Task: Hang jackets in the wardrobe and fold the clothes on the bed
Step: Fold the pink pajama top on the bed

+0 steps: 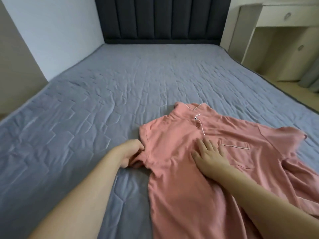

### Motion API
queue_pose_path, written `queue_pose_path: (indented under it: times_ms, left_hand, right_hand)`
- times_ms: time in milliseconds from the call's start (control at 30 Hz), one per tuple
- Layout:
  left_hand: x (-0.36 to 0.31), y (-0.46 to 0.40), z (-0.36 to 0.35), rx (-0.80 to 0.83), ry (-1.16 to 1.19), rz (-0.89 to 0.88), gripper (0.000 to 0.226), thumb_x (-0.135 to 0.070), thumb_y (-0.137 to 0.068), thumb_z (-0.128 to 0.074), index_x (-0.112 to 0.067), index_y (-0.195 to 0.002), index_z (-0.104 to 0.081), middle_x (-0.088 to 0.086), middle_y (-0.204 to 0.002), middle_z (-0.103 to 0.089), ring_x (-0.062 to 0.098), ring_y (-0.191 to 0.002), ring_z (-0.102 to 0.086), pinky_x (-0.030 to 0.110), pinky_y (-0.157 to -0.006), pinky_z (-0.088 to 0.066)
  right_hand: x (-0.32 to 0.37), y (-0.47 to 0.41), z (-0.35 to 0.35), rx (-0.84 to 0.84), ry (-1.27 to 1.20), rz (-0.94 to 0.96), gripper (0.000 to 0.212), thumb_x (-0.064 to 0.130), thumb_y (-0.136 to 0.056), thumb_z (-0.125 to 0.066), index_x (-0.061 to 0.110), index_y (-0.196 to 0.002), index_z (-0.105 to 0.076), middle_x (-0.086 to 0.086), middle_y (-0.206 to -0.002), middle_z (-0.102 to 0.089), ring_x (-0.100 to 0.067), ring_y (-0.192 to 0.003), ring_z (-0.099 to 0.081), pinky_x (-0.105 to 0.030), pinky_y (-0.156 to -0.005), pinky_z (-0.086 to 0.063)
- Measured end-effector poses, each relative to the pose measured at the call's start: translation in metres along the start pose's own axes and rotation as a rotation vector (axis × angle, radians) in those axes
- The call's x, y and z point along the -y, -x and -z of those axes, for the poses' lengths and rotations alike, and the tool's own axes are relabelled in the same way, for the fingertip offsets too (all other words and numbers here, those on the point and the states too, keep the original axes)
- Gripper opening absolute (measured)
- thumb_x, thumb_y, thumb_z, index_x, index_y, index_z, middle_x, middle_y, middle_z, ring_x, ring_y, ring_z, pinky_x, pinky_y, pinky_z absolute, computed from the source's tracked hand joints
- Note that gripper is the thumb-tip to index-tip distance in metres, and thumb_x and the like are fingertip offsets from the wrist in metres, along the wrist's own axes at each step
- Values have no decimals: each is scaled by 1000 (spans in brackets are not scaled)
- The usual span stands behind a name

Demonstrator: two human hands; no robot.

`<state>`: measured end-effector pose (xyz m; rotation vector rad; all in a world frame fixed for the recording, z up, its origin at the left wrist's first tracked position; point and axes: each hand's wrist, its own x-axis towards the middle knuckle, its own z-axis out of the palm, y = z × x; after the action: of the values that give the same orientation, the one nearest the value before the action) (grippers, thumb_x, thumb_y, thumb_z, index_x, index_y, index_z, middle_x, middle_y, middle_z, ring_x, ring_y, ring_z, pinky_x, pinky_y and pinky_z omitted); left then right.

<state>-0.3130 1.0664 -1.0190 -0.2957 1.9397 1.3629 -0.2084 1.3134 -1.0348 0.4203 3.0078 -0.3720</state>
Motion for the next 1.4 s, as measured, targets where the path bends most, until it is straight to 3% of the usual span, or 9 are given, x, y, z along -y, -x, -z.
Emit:
queue_pose_path:
  times_ms: [133,367,467,700,900,1067,1167,1267,1400]
  left_hand:
    - [-2,31,26,-86,-315,-34,29,-20,-90,-54,-21,-63,-45,-4,-54,-39,10,-47,-26,21,-50,-18]
    - [-20,90,138,-580,202,-515,32,-14,-89,-52,-16,-58,-45,-2,-37,-39,15,-33,-35,18,-43,-26]
    - [-15,101,147,-406,104,-636,30,-10,-93,-48,-15,-63,-49,3,-57,-61,12,-46,-51,19,-44,-38]
    - [69,56,101,-3,-339,-103,25,-32,-68,-82,-15,-79,-68,-3,-72,-68,11,-59,-55,22,-54,-39]
    - [54,49,75,-534,-132,-453,18,-18,-72,-61,-6,-85,-64,15,-87,-70,35,-82,-65,40,-69,-49]
    - [33,89,138,-1392,-633,-1077,24,-9,-68,-61,-11,-90,-53,13,-91,-57,36,-85,-52,42,-68,-35]
    - [67,68,130,-1158,-594,-595,54,-41,-71,-71,-15,-116,-55,13,-119,-54,37,-112,-51,45,-88,-40]
    - [102,50,124,-796,-583,-85,43,-46,-81,-61,-19,-115,-63,11,-125,-60,34,-121,-51,42,-98,-37]
    - [58,80,182,-1017,-28,-399,14,-5,-83,-49,-1,-90,-61,26,-107,-64,42,-98,-58,41,-83,-45]
  right_hand:
    - [37,-2,11,-18,-26,-20,66,53,-99,-21,23,-156,-4,0,-163,6,-18,-150,5,-48,-120,4]
    - [170,-17,-15,59,-135,131,67,56,-98,-17,22,-155,-7,0,-164,-1,-25,-150,-4,-55,-117,-2]
    - [162,-13,-27,149,-25,5,70,58,-96,-20,21,-154,-12,-3,-163,-3,-26,-150,-3,-56,-117,-2]
    - [138,19,-10,108,-267,193,83,73,-81,-41,28,-149,-28,6,-156,-23,-18,-144,-22,-51,-115,-20]
    - [158,15,-18,199,12,163,74,38,-83,-55,31,-149,-23,7,-159,-12,-20,-144,-22,-58,-110,-22]
    - [171,10,-8,214,-26,141,77,44,-62,-41,28,-137,-39,5,-142,-39,-28,-132,-42,-57,-104,-36]
    - [179,15,-13,153,-14,155,106,80,-59,-39,25,-148,-22,5,-150,-28,-27,-135,-38,-54,-104,-37]
    - [200,18,-19,93,91,237,87,65,-78,-53,24,-149,-24,1,-155,-26,-27,-137,-37,-50,-107,-35]
    - [230,12,-21,83,197,291,42,22,-83,-52,19,-125,-53,-6,-127,-48,-29,-119,-52,-44,-96,-45]
